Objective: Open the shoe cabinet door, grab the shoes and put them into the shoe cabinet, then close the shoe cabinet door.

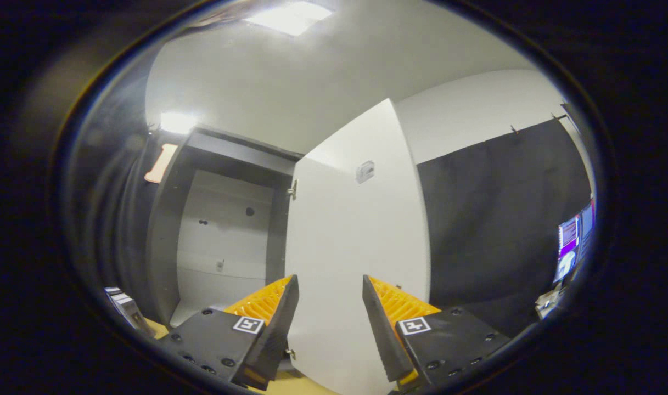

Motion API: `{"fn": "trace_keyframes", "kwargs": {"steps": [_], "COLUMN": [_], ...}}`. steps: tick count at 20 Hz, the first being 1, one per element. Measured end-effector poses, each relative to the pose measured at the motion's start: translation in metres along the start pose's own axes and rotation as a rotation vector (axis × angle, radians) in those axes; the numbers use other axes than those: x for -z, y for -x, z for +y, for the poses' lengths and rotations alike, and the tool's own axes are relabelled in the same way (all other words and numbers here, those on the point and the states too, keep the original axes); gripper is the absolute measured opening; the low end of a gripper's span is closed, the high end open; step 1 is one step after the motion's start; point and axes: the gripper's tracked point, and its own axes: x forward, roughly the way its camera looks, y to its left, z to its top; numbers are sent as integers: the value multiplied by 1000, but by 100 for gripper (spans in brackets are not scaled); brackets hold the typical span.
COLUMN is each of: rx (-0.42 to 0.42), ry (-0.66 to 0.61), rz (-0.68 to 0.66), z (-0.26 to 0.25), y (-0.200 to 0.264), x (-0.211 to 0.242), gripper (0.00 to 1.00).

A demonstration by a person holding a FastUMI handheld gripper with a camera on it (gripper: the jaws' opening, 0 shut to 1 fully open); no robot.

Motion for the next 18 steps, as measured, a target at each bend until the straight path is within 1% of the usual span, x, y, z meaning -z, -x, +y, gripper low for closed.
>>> {"fn": "trace_keyframes", "kwargs": {"steps": [4, 8, 10, 13, 15, 18], "rx": [58, 48, 15, -63, -115, -169], "ry": [20, 7, -12, -50, -73, -118], "rz": [-19, -41, -46, -28, 7, 58], "z": [-50, -99, -121, -144, -155, -165], "y": [2, -3, -14, -39, -58, -83], "x": [-7, -11, -9, 7, 23, 45], "gripper": [74, 74, 74, 75, 76, 78]}}
